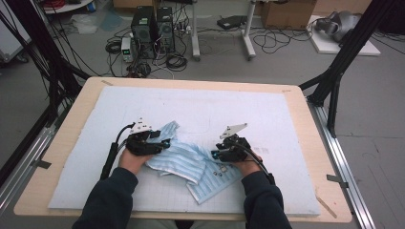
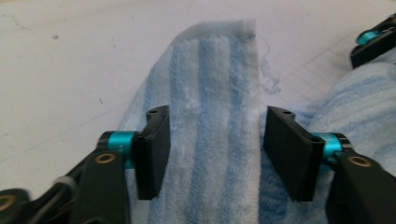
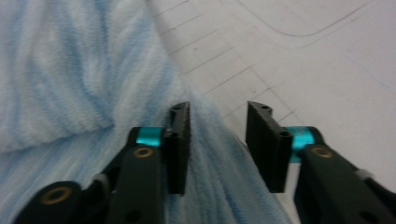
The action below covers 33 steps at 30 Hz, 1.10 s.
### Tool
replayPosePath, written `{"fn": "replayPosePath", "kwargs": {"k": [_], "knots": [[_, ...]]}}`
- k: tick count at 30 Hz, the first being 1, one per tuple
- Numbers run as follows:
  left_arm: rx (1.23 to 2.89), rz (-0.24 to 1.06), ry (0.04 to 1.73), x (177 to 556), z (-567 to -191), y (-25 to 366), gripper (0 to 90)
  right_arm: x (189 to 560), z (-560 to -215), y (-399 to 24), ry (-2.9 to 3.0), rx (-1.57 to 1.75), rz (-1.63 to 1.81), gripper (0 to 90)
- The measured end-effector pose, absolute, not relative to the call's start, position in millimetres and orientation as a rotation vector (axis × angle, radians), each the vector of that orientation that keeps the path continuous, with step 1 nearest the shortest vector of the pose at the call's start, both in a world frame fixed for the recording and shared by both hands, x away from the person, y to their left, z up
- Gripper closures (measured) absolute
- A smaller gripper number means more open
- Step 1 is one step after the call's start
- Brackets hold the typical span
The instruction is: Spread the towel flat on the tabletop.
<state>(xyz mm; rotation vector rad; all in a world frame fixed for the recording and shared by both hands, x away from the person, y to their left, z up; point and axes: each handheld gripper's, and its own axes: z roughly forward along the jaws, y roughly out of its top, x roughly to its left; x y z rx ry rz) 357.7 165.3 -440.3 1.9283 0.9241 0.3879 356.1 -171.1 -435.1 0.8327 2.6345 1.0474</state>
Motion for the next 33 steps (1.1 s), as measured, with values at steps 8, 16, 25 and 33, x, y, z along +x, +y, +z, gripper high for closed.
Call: {"fn": "replayPosePath", "kwargs": {"k": [8, 16, 25, 33], "knots": [[1.989, 0.402, 0.888, 354, -443, 166, 86.7, 343, -435, -181, 2.61, 0.817, 1.044, 86.2], [1.911, 0.43, 0.842, 344, -432, 167, 86.8, 326, -432, -212, 2.531, 0.896, 1.024, 86.3], [1.911, 0.448, 0.805, 330, -424, 168, 87.0, 293, -427, -254, 2.459, 0.979, 1.038, 86.3], [1.898, 0.443, 0.882, 313, -438, 190, 87.0, 285, -421, -250, 2.493, 0.911, 1.097, 71.4]]}}
